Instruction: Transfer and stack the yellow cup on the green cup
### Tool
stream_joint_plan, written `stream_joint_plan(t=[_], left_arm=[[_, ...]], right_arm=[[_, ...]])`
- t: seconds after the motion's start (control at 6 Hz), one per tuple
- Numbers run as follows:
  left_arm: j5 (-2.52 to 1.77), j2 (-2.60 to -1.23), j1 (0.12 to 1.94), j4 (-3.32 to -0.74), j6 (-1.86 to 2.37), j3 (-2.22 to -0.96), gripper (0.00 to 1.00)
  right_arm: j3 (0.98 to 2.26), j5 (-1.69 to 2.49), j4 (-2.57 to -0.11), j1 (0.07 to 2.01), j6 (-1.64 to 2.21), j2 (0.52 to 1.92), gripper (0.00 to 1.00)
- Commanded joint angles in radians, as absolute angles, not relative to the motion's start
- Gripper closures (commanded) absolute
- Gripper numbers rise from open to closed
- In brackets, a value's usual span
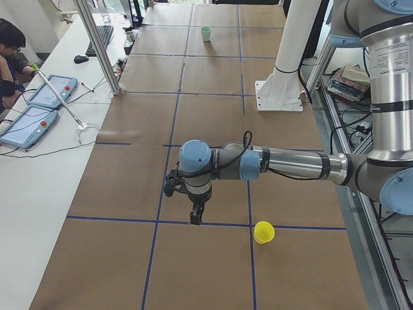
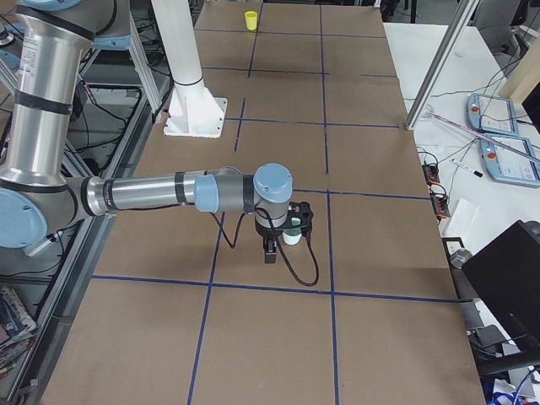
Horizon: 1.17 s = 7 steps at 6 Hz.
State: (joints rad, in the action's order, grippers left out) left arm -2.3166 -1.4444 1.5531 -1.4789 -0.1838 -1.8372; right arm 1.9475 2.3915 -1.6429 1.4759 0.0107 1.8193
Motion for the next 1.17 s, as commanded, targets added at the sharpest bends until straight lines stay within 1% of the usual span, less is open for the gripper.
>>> stream_joint_plan(t=[0.0, 0.17, 0.33, 0.5, 0.67, 0.83, 1.0], left_arm=[[-2.321, -1.500, 1.555, -1.511, -0.186, -1.870, 0.00], [-2.315, -1.500, 1.548, -1.566, -0.180, -1.900, 0.00], [-2.319, -1.497, 1.540, -1.598, 0.003, -1.914, 0.00], [-2.289, -1.430, 1.438, -1.670, 0.235, -1.980, 0.00], [-2.143, -1.360, 1.311, -1.798, 0.494, -2.044, 0.00], [-1.976, -1.282, 1.148, -1.935, 0.732, -2.074, 0.00], [-1.827, -1.251, 1.018, -1.960, 0.928, -2.078, 0.00]], right_arm=[[1.948, 2.391, -1.643, 1.476, 0.009, 1.819, 0.00], [1.947, 2.391, -1.643, 1.476, 0.011, 1.819, 0.00], [1.944, 2.390, -1.644, 1.476, 0.009, 1.821, 0.00], [1.944, 2.390, -1.644, 1.476, 0.009, 1.821, 0.00], [1.942, 2.388, -1.644, 1.476, 0.009, 1.822, 0.00], [1.942, 2.388, -1.644, 1.476, 0.009, 1.821, 0.00], [1.942, 2.388, -1.644, 1.476, 0.009, 1.822, 0.00]])
